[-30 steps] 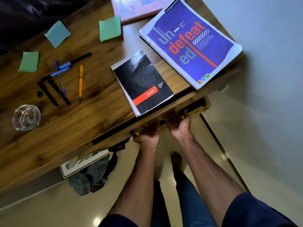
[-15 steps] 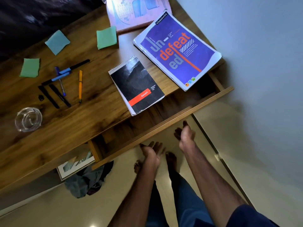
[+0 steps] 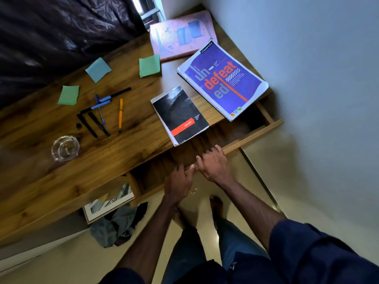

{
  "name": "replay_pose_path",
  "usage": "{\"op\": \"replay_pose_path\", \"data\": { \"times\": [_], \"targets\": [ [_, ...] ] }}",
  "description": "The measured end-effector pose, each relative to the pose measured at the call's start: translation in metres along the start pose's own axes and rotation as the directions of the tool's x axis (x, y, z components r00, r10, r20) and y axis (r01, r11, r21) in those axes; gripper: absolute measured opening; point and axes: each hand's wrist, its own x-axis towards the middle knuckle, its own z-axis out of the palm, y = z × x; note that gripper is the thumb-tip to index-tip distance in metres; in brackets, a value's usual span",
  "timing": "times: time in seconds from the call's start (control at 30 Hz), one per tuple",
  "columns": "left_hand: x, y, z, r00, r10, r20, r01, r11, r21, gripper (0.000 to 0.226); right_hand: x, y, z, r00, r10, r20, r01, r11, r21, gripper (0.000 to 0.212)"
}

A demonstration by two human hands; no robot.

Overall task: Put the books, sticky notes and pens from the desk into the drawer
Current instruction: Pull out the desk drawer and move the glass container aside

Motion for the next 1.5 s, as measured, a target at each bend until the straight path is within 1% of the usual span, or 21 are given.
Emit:
{"op": "replay_pose_path", "data": {
  "times": [0.03,0.07,0.2,0.27,0.33,0.4,0.47,0.57,0.67,0.8,0.9,1.0,1.13,1.23,1.27,1.33,1.37,1.43,1.5],
  "targets": [
    [0.000,-0.003,-0.001,0.998,-0.006,0.059,0.007,1.000,-0.009,0.056,-0.001,0.000,-0.002,1.000,-0.004,0.010,0.004,1.000,-0.026,0.059],
    [-0.003,-0.005,-0.002,0.997,0.007,0.077,-0.006,1.000,-0.013,0.059,-0.004,0.000,-0.005,1.000,-0.008,0.016,0.009,0.999,-0.043,0.061],
    [-0.018,-0.003,-0.001,0.993,0.042,0.114,-0.033,0.996,-0.077,0.065,-0.020,0.002,-0.005,0.997,0.003,0.071,0.002,0.997,-0.072,0.062],
    [-0.028,-0.003,0.004,0.988,0.047,0.145,-0.035,0.996,-0.087,0.067,-0.033,0.006,-0.002,0.996,0.016,0.090,-0.008,0.996,-0.089,0.066],
    [-0.041,-0.006,0.013,0.985,0.082,0.154,-0.067,0.993,-0.101,0.069,-0.049,0.011,0.003,0.993,0.035,0.117,-0.025,0.996,-0.088,0.070],
    [-0.056,-0.011,0.026,0.979,0.127,0.158,-0.110,0.988,-0.109,0.066,-0.066,0.015,0.007,0.988,0.063,0.143,-0.052,0.995,-0.080,0.068],
    [-0.071,-0.017,0.038,0.968,0.178,0.176,-0.155,0.978,-0.137,0.059,-0.089,0.016,0.006,0.984,0.083,0.159,-0.071,0.994,-0.080,0.060],
    [-0.098,-0.023,0.047,0.934,0.270,0.233,-0.217,0.949,-0.229,0.049,-0.122,0.015,0.000,0.980,0.124,0.157,-0.115,0.991,-0.070,0.049],
    [-0.126,-0.027,0.051,0.872,0.360,0.331,-0.275,0.920,-0.279,0.042,-0.160,0.008,-0.002,0.963,0.196,0.187,-0.180,0.979,-0.098,0.046],
    [-0.156,-0.028,0.054,0.823,0.383,0.420,-0.259,0.911,-0.321,0.048,-0.197,0.003,-0.001,0.921,0.313,0.233,-0.279,0.945,-0.168,0.042],
    [-0.178,-0.031,0.057,0.793,0.384,0.472,-0.211,0.902,-0.378,0.046,-0.226,-0.001,0.005,0.909,0.360,0.209,-0.324,0.928,-0.187,0.038],
    [-0.197,-0.030,0.058,0.761,0.424,0.490,-0.201,0.873,-0.444,0.046,-0.253,-0.004,0.008,0.898,0.393,0.195,-0.361,0.915,-0.181,0.042],
    [-0.224,-0.023,0.060,0.758,0.392,0.521,-0.149,0.882,-0.447,0.046,-0.285,-0.005,0.014,0.880,0.420,0.220,-0.383,0.903,-0.193,0.051],
    [-0.236,-0.022,0.065,0.744,0.404,0.532,-0.191,0.891,-0.411,0.047,-0.304,-0.003,0.018,0.872,0.434,0.228,-0.393,0.897,-0.204,0.055],
    [-0.239,-0.022,0.065,0.737,0.410,0.537,-0.201,0.892,-0.405,0.047,-0.310,0.000,0.020,0.874,0.434,0.219,-0.392,0.896,-0.211,0.060],
    [-0.244,-0.022,0.064,0.736,0.434,0.519,-0.248,0.887,-0.390,0.047,-0.318,0.003,0.020,0.883,0.420,0.211,-0.381,0.903,-0.200,0.075],
    [-0.246,-0.022,0.064,0.741,0.440,0.507,-0.264,0.885,-0.383,0.047,-0.319,0.004,0.019,0.884,0.416,0.214,-0.381,0.906,-0.185,0.076],
    [-0.248,-0.024,0.065,0.750,0.440,0.493,-0.264,0.884,-0.387,0.049,-0.318,0.002,0.016,0.879,0.417,0.231,-0.385,0.907,-0.171,0.062],
    [-0.251,-0.027,0.066,0.760,0.423,0.494,-0.232,0.886,-0.402,0.048,-0.316,-0.002,0.013,0.866,0.434,0.248,-0.404,0.900,-0.165,0.057]
  ]
}}
